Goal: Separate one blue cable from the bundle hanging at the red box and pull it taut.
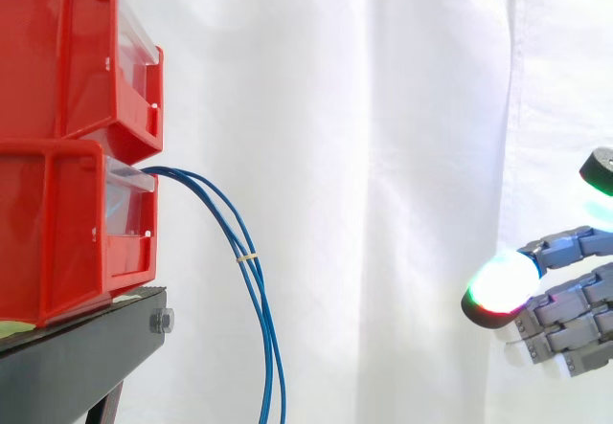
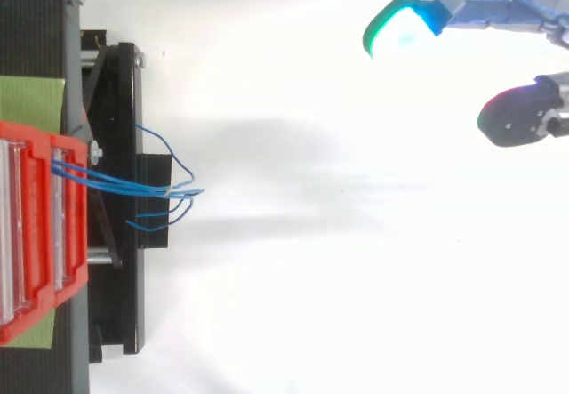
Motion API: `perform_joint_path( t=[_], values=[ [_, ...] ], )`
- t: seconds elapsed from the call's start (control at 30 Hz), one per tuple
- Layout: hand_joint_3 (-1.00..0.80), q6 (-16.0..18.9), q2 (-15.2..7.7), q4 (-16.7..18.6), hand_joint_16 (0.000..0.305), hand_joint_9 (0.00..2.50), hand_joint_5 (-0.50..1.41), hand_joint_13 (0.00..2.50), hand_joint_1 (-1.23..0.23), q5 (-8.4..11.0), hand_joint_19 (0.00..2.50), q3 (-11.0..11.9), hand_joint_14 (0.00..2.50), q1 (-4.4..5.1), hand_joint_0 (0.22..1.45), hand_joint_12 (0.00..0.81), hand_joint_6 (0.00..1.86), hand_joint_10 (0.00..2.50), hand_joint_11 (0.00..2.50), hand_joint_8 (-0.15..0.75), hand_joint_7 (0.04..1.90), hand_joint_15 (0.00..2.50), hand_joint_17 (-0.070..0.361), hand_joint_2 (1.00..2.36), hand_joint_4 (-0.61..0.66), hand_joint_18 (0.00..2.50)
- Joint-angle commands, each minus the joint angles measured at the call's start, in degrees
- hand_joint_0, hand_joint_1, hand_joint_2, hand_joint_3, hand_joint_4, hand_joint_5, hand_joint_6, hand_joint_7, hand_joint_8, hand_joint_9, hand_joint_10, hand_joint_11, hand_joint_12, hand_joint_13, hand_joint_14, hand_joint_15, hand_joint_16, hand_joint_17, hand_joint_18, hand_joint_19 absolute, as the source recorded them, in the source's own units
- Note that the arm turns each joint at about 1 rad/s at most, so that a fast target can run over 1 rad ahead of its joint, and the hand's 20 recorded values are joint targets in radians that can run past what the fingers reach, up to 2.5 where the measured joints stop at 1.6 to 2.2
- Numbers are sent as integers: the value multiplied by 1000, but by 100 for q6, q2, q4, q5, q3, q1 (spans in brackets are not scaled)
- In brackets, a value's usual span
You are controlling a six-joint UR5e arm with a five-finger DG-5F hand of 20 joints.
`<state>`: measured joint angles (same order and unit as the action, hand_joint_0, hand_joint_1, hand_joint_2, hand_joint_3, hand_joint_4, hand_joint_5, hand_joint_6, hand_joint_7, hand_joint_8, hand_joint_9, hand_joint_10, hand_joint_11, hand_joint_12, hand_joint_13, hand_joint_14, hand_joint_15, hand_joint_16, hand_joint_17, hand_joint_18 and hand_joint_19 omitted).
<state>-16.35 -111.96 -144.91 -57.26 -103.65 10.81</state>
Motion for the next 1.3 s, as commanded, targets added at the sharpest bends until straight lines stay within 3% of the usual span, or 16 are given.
perform_joint_path(
  t=[0.0, 0.33, 0.4, 0.53, 0.77, 1.13, 1.27],
  values=[
    [-498, -79, -54, 165, 55, 437, -218, 382, -523, 22, 296, 3, 4, 26, 523, 365, 502, 0, 58, 248, 769, 108, 125, 1000, 199, 302],
    [-500, -202, -62, 139, 55, 440, -217, 387, -523, 101, 296, 3, 4, 70, 523, 366, 503, 0, 57, 247, 772, 106, 124, 1001, 199, 304],
    [-500, -202, -62, 139, 55, 439, -217, 387, -523, 225, 299, 3, 4, 88, 524, 365, 503, 1, 63, 245, 773, 109, 124, 1000, 201, 303],
    [-500, -211, -62, 139, 55, 440, -217, 388, -522, 295, 296, 3, 4, 97, 524, 365, 503, 0, 58, 247, 773, 110, 124, 1000, 200, 305],
    [-500, -246, -62, 139, 55, 442, -217, 389, -523, 330, 296, 3, 4, 105, 524, 366, 503, 1, 65, 249, 773, 106, 124, 1001, 201, 305],
    [-500, -395, -89, 165, 55, 445, -217, 390, -522, 576, 307, 3, 4, 167, 524, 365, 503, 1, 71, 250, 773, 110, 124, 1000, 201, 307],
    [-500, -378, -89, 165, 55, 446, -217, 389, -522, 752, 306, 3, 4, 202, 525, 365, 503, 0, 59, 250, 773, 110, 124, 1000, 201, 306]
  ],
)
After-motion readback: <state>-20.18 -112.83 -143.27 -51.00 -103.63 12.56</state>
